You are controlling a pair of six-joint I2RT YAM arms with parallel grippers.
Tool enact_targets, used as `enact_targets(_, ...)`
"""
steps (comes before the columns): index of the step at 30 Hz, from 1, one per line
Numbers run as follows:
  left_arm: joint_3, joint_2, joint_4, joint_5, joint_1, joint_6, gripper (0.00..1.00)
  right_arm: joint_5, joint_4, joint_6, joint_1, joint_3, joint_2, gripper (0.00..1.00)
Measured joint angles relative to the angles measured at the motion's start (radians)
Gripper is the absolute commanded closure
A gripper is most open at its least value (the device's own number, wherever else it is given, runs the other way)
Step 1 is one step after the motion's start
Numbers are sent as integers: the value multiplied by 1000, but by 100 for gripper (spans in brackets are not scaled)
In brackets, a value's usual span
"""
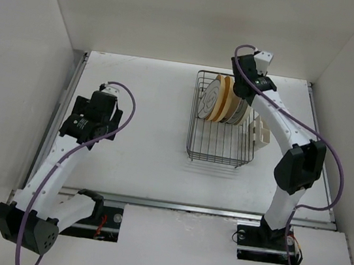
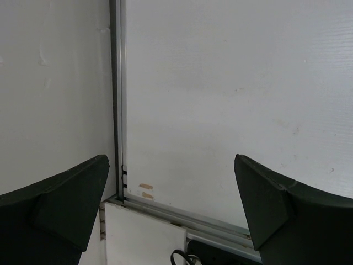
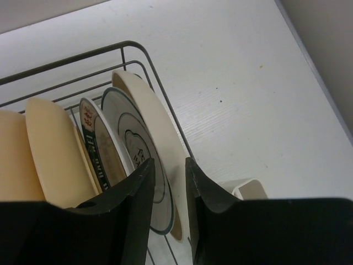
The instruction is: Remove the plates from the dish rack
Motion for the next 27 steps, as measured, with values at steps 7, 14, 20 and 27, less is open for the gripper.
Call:
enact_targets(7, -17, -1, 7, -1, 13, -2, 4, 68, -10, 0, 0, 10, 17, 65)
enact_targets(14, -17, -2, 7, 1, 26, -3, 4, 153, -10, -28, 7, 17, 87, 90)
enact_targets(20, -17, -2, 7, 2, 26, -3, 4, 213, -35, -95, 20, 27, 95, 100)
enact_targets(27, -17, -12, 7, 3, 26, -2, 4, 291, -36, -194, 53, 28, 92, 100)
